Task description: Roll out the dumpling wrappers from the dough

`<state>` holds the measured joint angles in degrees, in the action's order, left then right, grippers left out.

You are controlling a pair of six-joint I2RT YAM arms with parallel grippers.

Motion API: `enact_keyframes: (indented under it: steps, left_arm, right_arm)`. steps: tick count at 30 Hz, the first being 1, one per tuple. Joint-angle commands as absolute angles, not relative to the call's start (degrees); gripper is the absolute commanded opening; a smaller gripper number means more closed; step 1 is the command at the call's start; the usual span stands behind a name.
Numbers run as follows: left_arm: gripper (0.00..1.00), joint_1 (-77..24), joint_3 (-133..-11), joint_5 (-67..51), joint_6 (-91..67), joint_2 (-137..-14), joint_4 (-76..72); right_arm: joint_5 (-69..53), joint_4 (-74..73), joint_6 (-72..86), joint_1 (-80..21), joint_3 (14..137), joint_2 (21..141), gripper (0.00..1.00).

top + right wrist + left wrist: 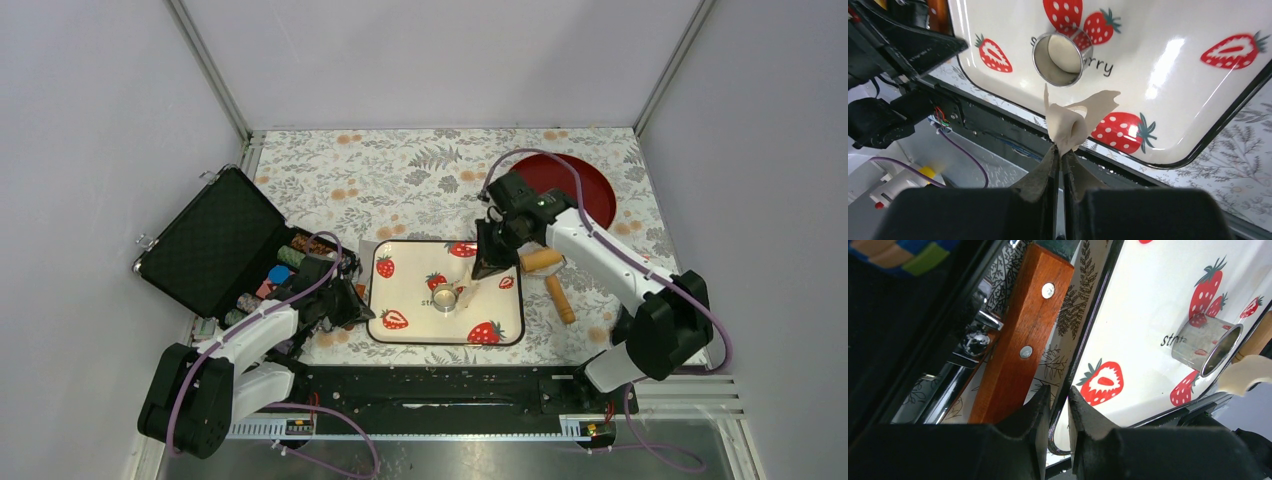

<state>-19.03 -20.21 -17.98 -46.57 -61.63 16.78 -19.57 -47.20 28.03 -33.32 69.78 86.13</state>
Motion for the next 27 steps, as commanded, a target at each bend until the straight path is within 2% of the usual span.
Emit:
enact_keyframes:
  steps: [1,11,19,25,27]
  left_arm:
    - [0.18,-19.21,-19.07,-15.13,-46.58,-62.27,17.07]
    - [0.18,-19.23,-18.98,-15.27,-46.58,-62.18,16.97]
    - [0.19,-19.23,-18.83,-15.34,-46.63,-61.9,16.76]
    - [0.18,-19.19,-18.59,-15.41,-46.72,-61.79,16.44]
    - [0.19,-19.19,-18.55,-15.41,-46.75,-61.88,16.35]
  right_arm:
    - [-17.32,-51.94,24.91,-31.54,76.27,86.22,0.09]
    - [-18.15,-54.1,20.97,-24.91,85.14,93.94,0.1]
    - [-14.55,-53.0,18.14,-22.61,86.15,102.13,0.11]
    - [-12.59,-50.53,17.27,-22.47,82.64,106.62,0.19]
    - [-11.81,-49.88,17.18,-22.5,81.26,107.24,0.25]
